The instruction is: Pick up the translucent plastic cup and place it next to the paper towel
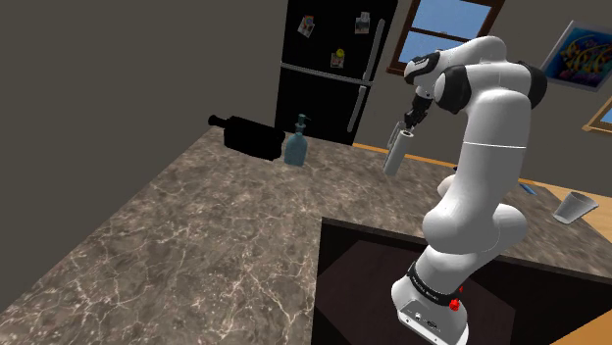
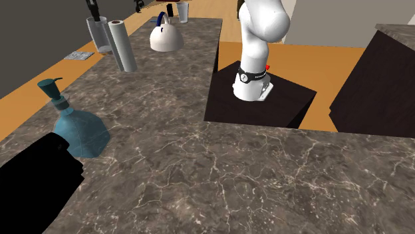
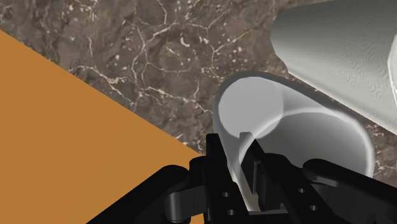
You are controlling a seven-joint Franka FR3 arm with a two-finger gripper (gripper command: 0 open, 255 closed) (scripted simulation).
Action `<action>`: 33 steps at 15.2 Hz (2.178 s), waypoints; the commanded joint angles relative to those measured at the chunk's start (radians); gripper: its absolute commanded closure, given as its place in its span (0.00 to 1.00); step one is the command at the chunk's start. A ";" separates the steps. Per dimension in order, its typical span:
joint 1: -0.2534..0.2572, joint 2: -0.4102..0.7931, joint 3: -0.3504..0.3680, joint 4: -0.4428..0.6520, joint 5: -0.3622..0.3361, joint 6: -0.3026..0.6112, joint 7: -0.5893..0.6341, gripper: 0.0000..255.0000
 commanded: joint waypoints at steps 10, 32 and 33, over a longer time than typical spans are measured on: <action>-0.001 0.036 0.013 -0.098 0.026 0.130 -0.018 1.00; 0.008 -0.009 0.000 -0.053 -0.001 0.046 -0.002 0.00; 0.008 -0.009 0.000 -0.053 -0.001 0.046 -0.002 0.00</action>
